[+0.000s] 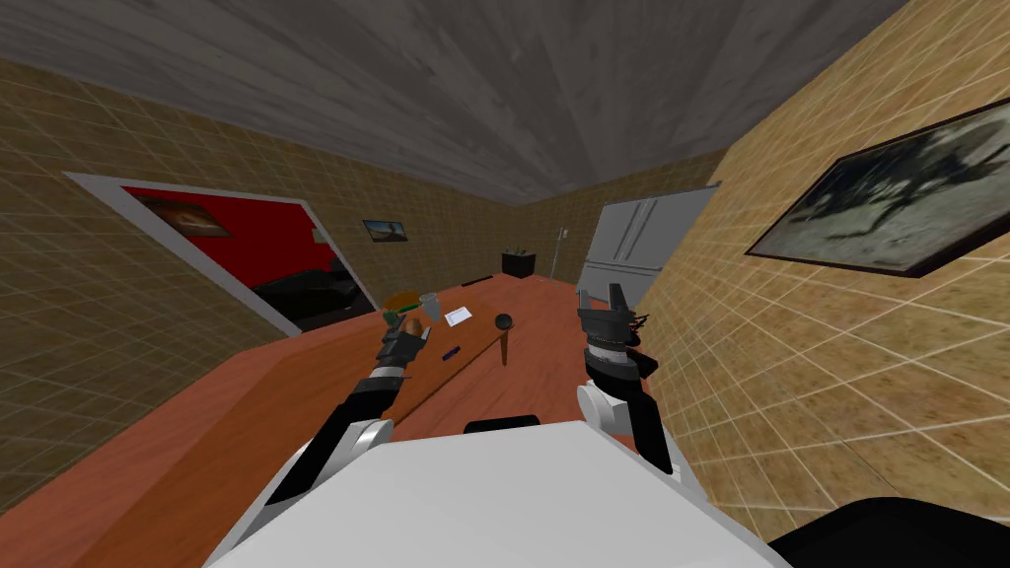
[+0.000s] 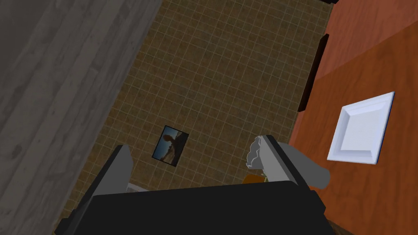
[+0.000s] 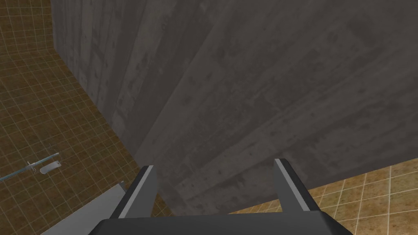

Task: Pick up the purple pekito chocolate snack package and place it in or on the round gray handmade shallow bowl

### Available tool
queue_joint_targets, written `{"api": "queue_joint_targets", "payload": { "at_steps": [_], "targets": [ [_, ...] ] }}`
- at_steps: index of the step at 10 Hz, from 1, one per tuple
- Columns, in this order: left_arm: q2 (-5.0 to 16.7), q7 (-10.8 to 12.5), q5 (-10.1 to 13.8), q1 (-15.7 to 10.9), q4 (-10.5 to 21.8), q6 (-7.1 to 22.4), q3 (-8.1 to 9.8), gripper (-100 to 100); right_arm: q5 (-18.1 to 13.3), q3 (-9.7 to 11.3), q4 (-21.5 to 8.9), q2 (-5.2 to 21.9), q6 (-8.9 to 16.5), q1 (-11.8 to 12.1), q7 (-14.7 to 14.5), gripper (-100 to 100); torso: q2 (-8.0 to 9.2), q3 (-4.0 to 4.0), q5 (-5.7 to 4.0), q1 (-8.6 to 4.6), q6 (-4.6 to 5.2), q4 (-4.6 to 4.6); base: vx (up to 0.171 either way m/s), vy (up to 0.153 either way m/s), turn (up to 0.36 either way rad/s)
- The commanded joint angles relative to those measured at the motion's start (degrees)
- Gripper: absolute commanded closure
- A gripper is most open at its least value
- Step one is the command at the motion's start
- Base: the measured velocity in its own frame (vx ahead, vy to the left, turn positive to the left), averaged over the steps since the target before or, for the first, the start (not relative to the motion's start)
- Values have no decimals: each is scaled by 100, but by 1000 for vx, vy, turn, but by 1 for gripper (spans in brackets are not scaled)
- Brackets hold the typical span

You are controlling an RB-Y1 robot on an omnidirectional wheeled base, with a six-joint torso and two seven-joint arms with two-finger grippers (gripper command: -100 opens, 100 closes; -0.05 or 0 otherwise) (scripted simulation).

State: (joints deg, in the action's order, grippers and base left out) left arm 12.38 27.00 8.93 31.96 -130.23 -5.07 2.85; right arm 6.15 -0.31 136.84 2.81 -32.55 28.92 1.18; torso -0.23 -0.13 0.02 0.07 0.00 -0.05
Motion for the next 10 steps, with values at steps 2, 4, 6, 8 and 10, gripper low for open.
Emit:
{"api": "queue_joint_targets", "payload": {
  "at_steps": [2, 4, 6, 8, 10],
  "targets": [
    [69, 291, 258, 146, 85, 435, 71, -100, 0, -1, 0, 0, 0, 1, 0, 0, 2, 1, -1, -2, -4, 0, 41, 18, -219],
    [118, 458, 430, 215, 188, 702, 125, -100, 0, 0, 0, 0, 0, 0, 0, 0, -1, 0, -1, -4, 1, 0, 48, 21, -323],
    [167, 622, 608, 292, 299, 944, 180, -100, 0, 0, 0, 0, 0, 0, 0, 0, 5, 3, -2, -6, -1, 1, 32, 15, -225],
    [216, 780, 791, 377, 416, 1190, 236, -100, 0, 0, 0, 0, 0, 0, 0, 0, 5, 3, -2, -6, 0, 1, 36, 22, -240],
    [266, 933, 979, 470, 539, 1438, 293, -100, 0, 0, 0, 0, 0, 1, 0, 0, 1, 1, -1, -4, -2, 1, 46, 24, -196]
  ]
}}
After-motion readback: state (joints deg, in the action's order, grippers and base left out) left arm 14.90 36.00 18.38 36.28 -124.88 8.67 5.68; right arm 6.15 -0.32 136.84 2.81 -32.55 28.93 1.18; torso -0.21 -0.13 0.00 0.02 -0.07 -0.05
